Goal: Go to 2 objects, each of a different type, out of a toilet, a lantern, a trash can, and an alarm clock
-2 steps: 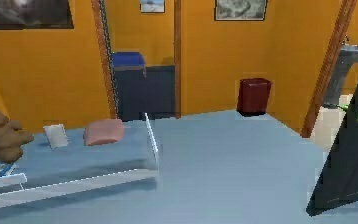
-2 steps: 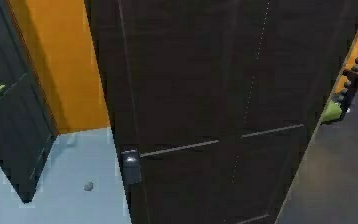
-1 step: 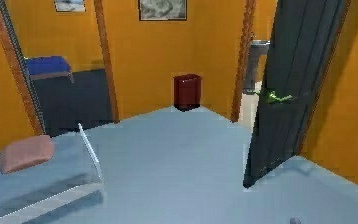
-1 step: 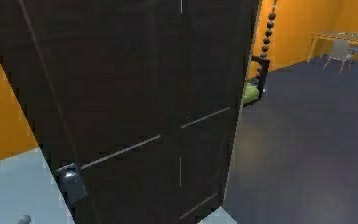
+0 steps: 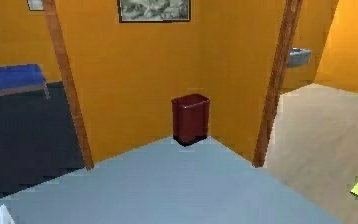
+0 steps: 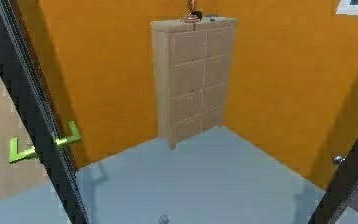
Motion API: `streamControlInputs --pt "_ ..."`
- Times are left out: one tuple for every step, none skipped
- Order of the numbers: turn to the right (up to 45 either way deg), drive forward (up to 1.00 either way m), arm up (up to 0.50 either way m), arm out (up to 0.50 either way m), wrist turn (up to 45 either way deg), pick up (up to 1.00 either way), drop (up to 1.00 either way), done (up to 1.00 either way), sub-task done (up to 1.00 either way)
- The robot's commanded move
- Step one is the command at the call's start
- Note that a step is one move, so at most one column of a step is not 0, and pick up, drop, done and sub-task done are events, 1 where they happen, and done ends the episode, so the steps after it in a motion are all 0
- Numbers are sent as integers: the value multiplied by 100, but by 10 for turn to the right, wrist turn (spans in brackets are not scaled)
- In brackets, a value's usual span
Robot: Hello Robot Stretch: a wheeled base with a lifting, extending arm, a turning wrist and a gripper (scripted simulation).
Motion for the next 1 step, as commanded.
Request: streamControlInputs --pt "0 100 0 0 0 0 0 0 0"
